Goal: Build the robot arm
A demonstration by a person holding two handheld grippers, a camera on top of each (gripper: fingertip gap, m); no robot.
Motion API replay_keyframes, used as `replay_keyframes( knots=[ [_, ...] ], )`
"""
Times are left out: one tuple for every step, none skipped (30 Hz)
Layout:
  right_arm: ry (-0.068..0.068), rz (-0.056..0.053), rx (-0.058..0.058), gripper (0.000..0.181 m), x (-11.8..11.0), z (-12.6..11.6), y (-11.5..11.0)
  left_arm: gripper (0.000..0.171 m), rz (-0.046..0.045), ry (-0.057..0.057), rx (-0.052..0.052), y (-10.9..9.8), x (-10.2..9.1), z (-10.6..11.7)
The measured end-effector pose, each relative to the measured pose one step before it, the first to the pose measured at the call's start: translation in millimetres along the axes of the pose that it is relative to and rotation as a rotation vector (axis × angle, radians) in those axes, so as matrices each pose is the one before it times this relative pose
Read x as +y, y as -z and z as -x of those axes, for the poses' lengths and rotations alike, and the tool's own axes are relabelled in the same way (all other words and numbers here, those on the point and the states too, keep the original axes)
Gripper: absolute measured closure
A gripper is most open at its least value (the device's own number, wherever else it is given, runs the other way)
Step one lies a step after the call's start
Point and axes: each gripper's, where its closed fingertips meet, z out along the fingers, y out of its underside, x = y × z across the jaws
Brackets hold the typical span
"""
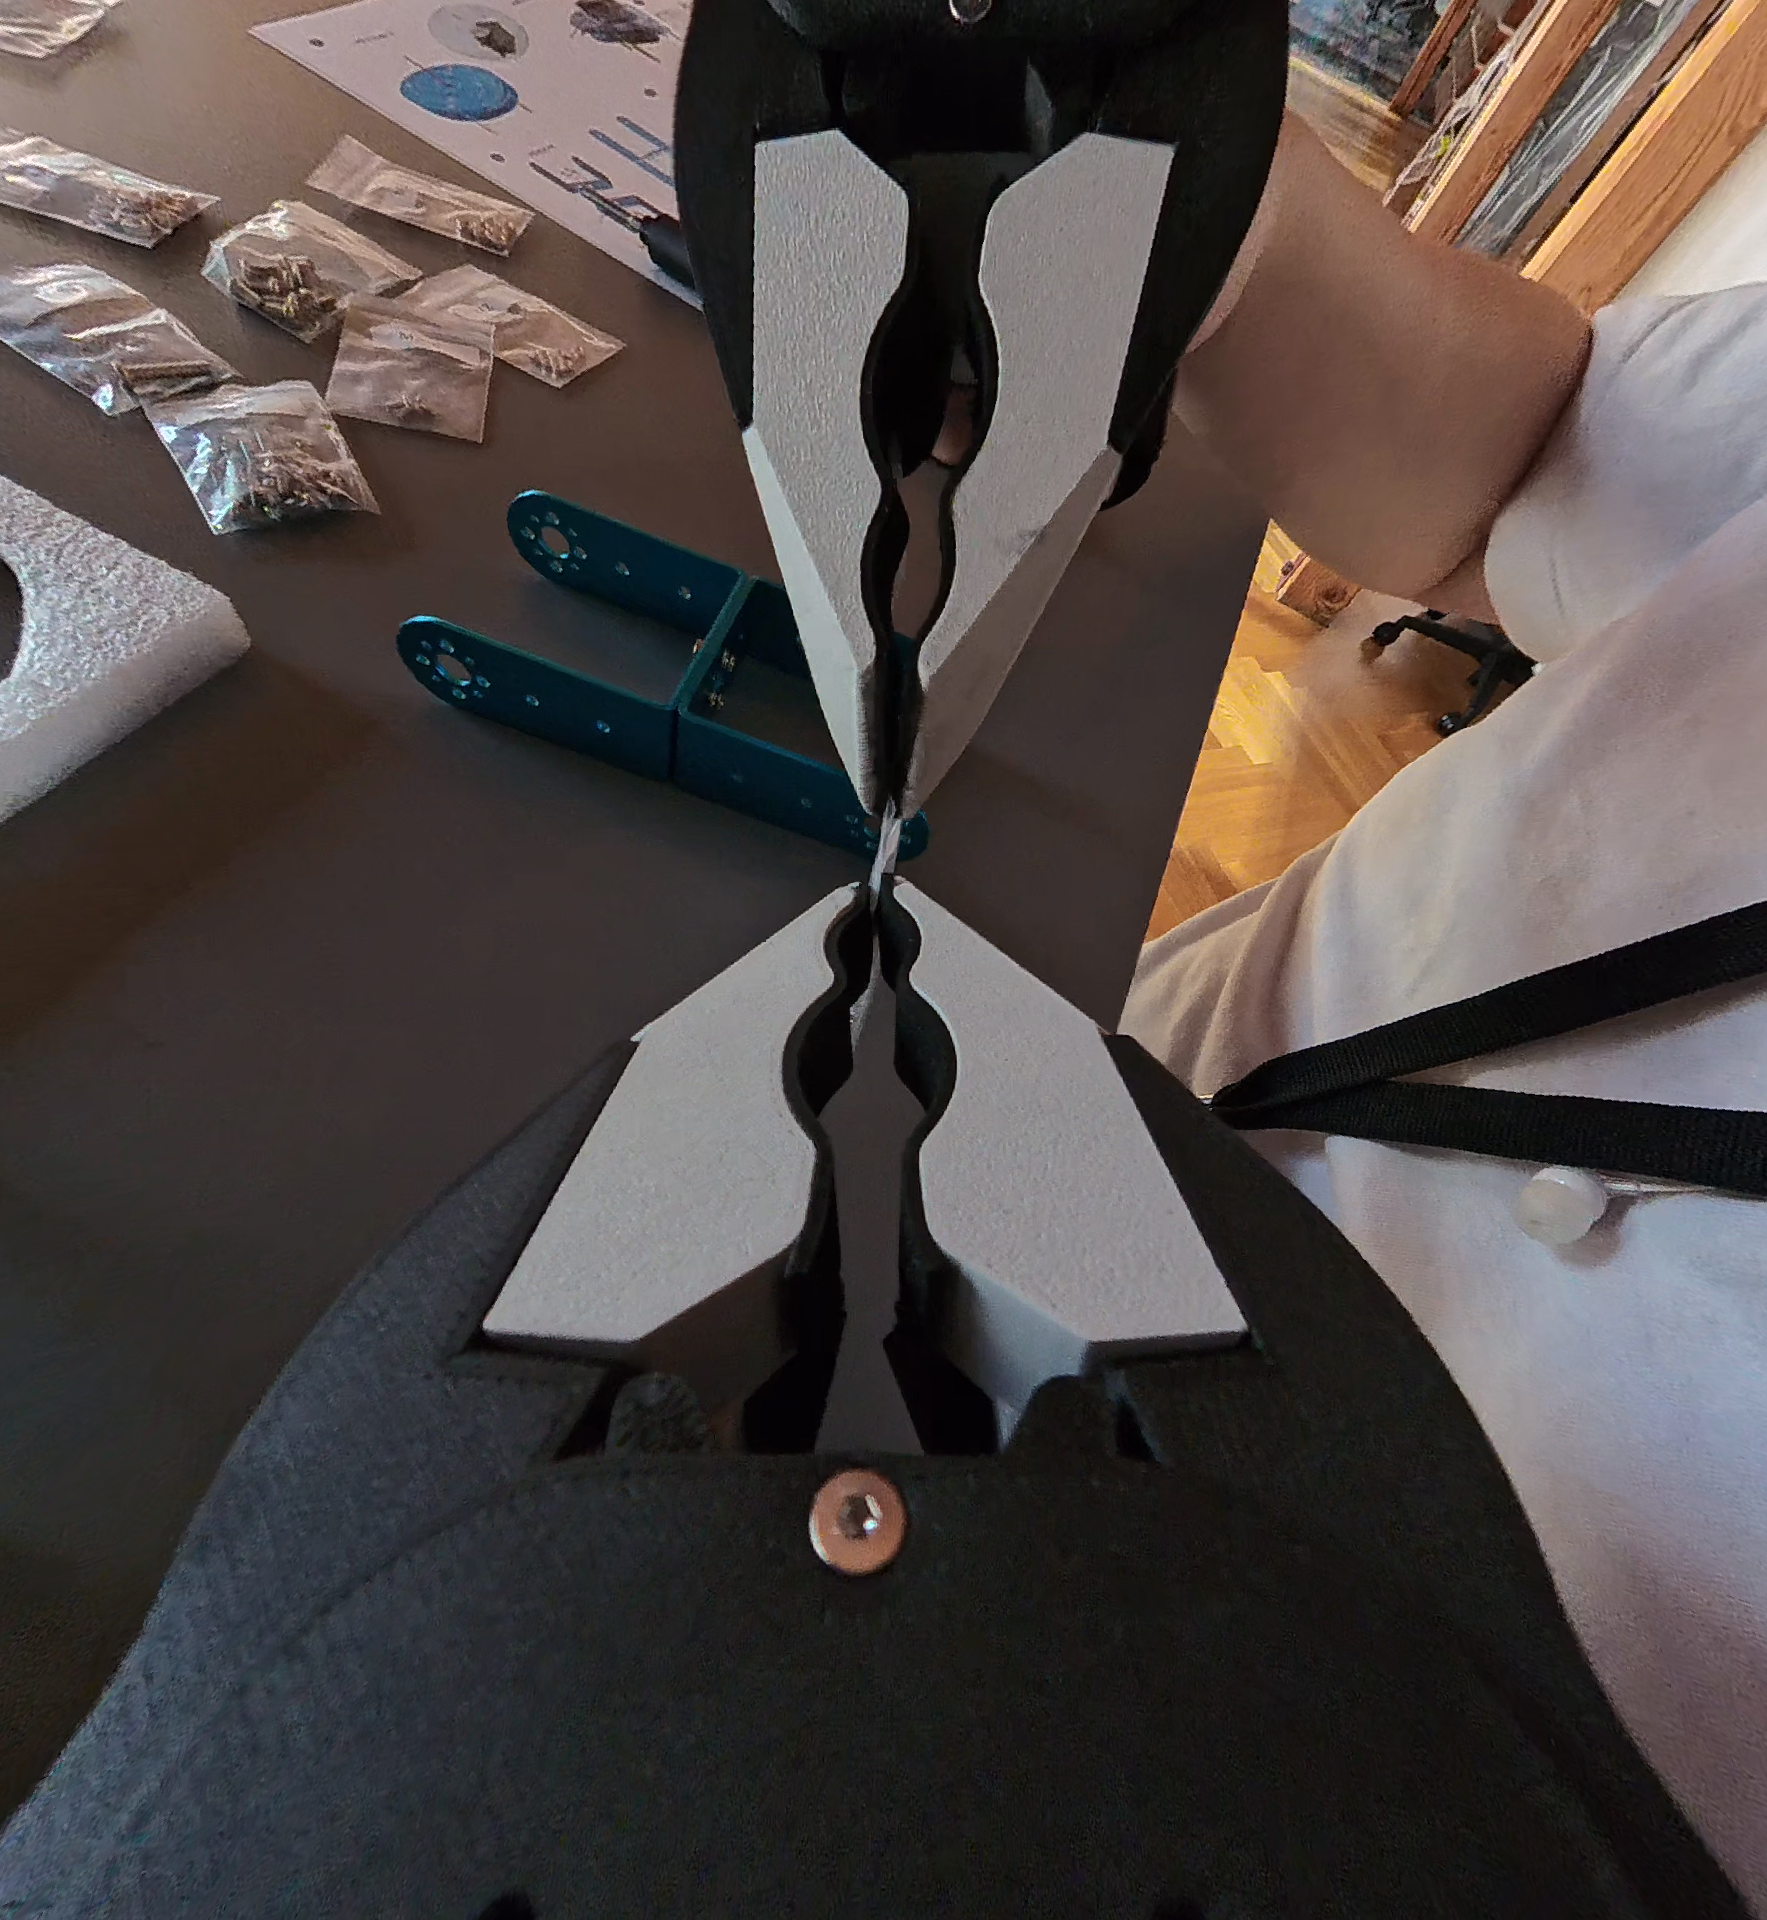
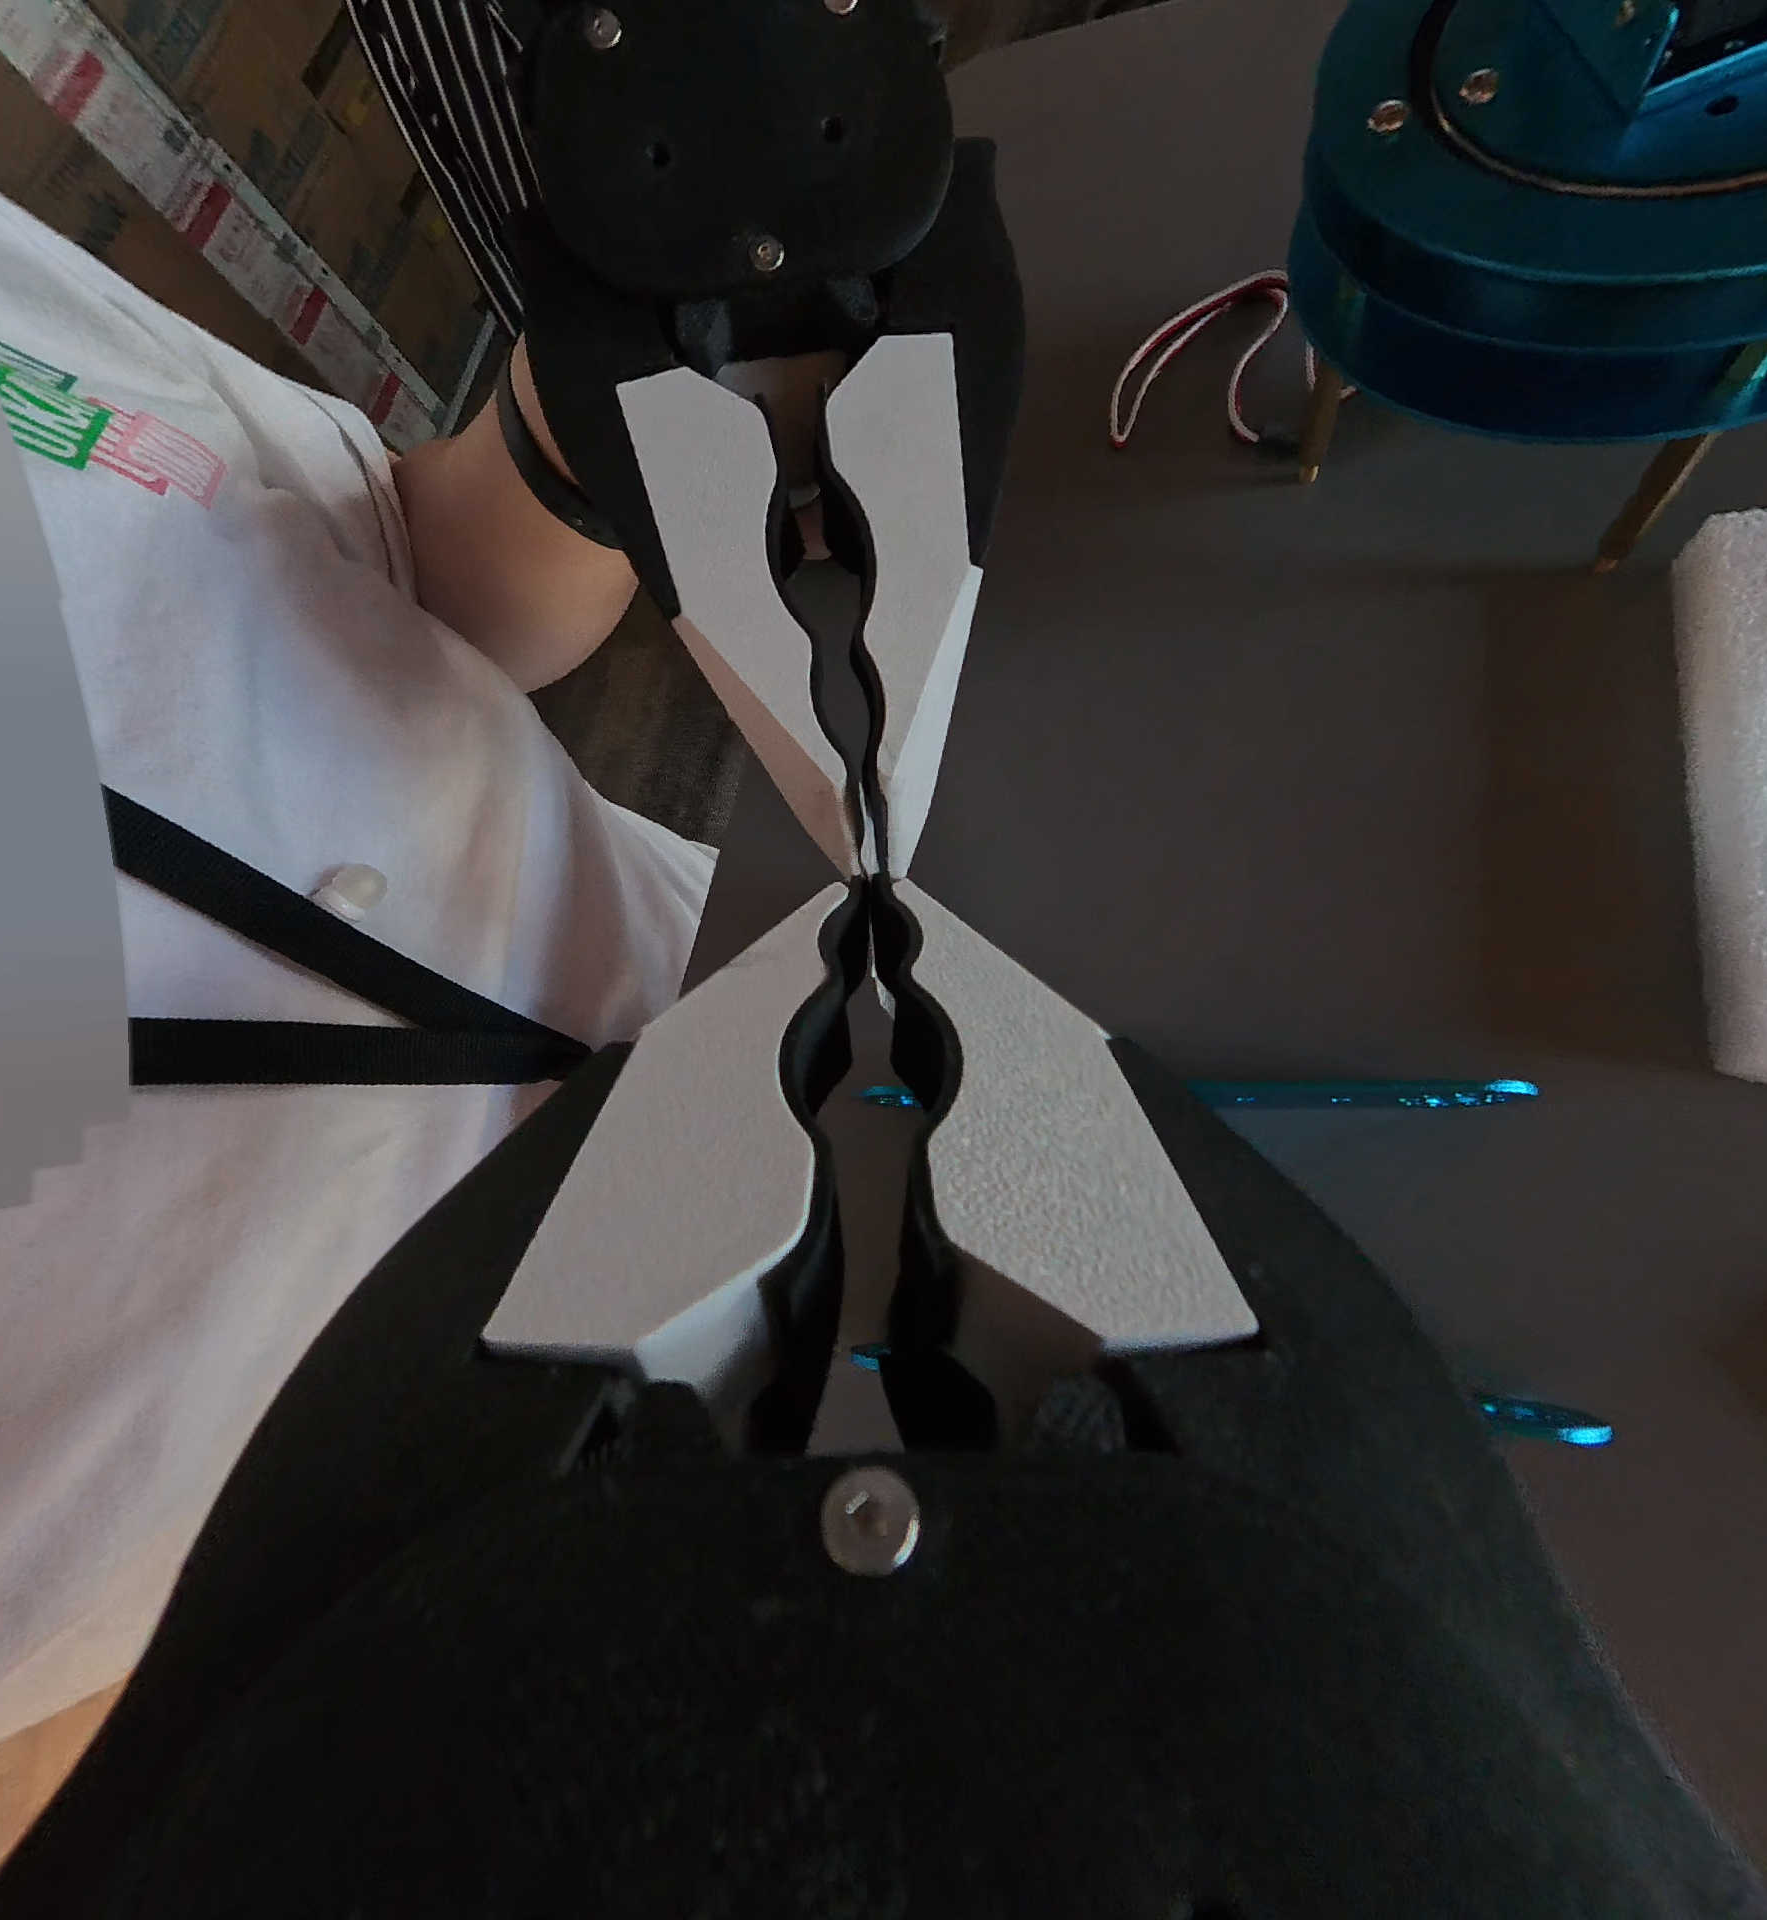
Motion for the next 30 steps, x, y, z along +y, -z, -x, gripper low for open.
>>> replay_keyframes(
  knots=[
    [-0.027, -0.0049, -0.0057, 0.181, 0.21, -0.01, -0.01, 0.171, -0.00159, 0.0045, 0.0059, -0.2, 0.06, 0.05],
    [-0.0246, -0.011, -0.0079, 0.181, -0.48, -0.17, 0.22, 0.171, -0.00328, 0.0047, 0.0052, 0.08, -0.34, 0.16],
    [-0.0223, -0.014, -0.0133, 0.181, -0.42, 0.31, 0.14, 0.171, -0.00305, 0.0033, 0.0049, 0.09, -0.35, 0.05],
    [-0.0155, -0.0158, -0.0096, 0.181, -0.46, -0.3, 0.17, 0.171, -0.00143, 0.0025, 0.0032, 0.08, -0.28, 0.26],
    [-0.0094, -0.0157, -0.0069, 0.181, -0.41, -0.43, 0.05, 0.171, 0.00011, 0.0011, 0.0011, 0.09, -0.15, 0.37],
    [-0.0101, -0.0104, -0.0094, 0.181, 0.18, 0.2, -0.24, 0.171, 0.00242, -0.0006, -0.0004, -0.13, 0.16, 0.52],
    [-0.004, -0.0099, -0.0036, 0.181, 0.29, -0.4, -0.43, 0.171, 0.00391, -0.002, -0.002, -0.2, 0.5, 0.54],
    [0.0074, -0.0145, 0.0069, 0.181, -0.64, -1.21, 0.04, 0.171, 0.00202, -0.0017, -0.0033, -0.13, 0.18, 0.81],
    [0.0234, -0.0176, 0.0188, 0.181, -1.28, -1.58, 0.32, 0.171, -0.00076, -0.0008, -0.0042, -0.19, -0.26, 0.88],
    [0.0274, -0.0115, 0.0269, 0.181, -0.8, -2.18, 0.44, 0.171, -0.00134, 0.0001, -0.0021, -0.38, -0.33, 0.61],
    [0.0189, -0.001, 0.0291, 0.181, -0.24, -2.65, -0.15, 0.171, 0.00093, 0.0014, 0.0024, -0.79, -0.09, -0.03],
    [0.0123, 0.0122, 0.0158, 0.181, 1.38, -0.97, -0.68, 0.171, 0.00593, 0.0007, 0.0053, -0.98, 0.56, -0.4],
    [0.0077, 0.0091, 0.0152, 0.181, 0.85, -1.24, -0.76, 0.171, 0.00512, -0.0009, 0.003, -1.03, 0.44, -0.29],
    [0.004, 0.0076, 0.0106, 0.181, 0.98, -0.92, -0.94, 0.171, 0.0049, -0.0019, 0.0024, -0.92, 0.51, -0.28],
    [-0.0018, 0.0073, 0.003, 0.181, 1.18, -0.35, -1.06, 0.171, 0.00496, -0.0019, 0.0031, -0.77, 0.51, -0.46],
    [-0.0027, 0.0026, 0.0033, 0.181, 0.6, -0.56, -0.96, 0.171, 0.00287, -0.0016, 0.0008, -0.61, 0.24, -0.1],
    [-0.0017, 0.0004, 0.0024, 0.181, 0.25, -0.31, -0.73, 0.171, 0.00135, -0.0007, -0.0008, -0.26, 0.04, 0.04],
    [-0.0011, -0.0023, 0.0022, 0.181, -0.25, -0.25, -0.22, 0.171, 0.00006, 0.0016, -0.0011, 0.09, -0.15, 0.31],
    [0.0003, -0.0062, -0.0014, 0.181, -0.67, 0.11, 0.42, 0.171, -0.00193, 0.0029, 0.0001, 0.38, -0.28, 0.3],
    [-0.0006, -0.0112, -0.0011, 0.181, -1.3, -0.11, 1.03, 0.171, -0.0049, 0.0026, -0.0021, 0.86, -0.65, 0.88],
    [-0.004, -0.009, -0.0053, 0.181, -0.85, 0.32, 1.45, 0.171, -0.00413, 0.0024, -0.0028, 0.99, -0.55, 1.11],
    [-0.0047, -0.0079, -0.0076, 0.18, -0.77, 0.69, 1.45, 0.171, -0.00358, 0.0021, -0.0008, 0.98, -0.4, 0.88],
    [-0.0021, -0.0059, -0.0088, 0.181, -0.37, 1.28, 1.11, 0.171, -0.0027, 0.0025, -0.0005, 0.67, -0.26, 0.87],
    [0.0, -0.0019, -0.0015, 0.18, -0.03, 0.73, 0.52, 0.171, -0.00265, 0.0037, -0.0041, 0.48, -0.37, 1.32],
    [0.0067, -0.0043, 0.008, 0.18, -0.45, -0.23, 0.34, 0.171, -0.00477, 0.0046, -0.006, 0.46, -0.72, 1.54],
    [0.0146, -0.0039, 0.0149, 0.181, -0.52, -0.72, 0.26, 0.171, -0.00721, 0.0104, -0.0098, 1.0, -1.16, 1.99],
    [0.0193, -0.0021, 0.0318, 0.181, -0.08, -2.86, 0.42, 0.167, -0.01164, 0.0195, -0.0149, 2.38, -2.1, 2.41],
    [0.018, 0.0028, 0.0385, 0.181, 0.83, -3.65, 0.35, 0.157, -0.02108, 0.0288, -0.0163, 4.3, -3.49, 2.07],
    [0.0146, 0.0012, 0.0287, 0.181, 0.71, -2.04, 0.32, 0.147, -0.03038, 0.037, -0.0127, 6.06, -4.73, 1.06],
    [0.0073, -0.0091, 0.0243, 0.181, -0.7, -1.36, 0.46, 0.141, -0.03354, 0.0401, -0.0111, 7.12, -4.75, 0.1]
  ],
)
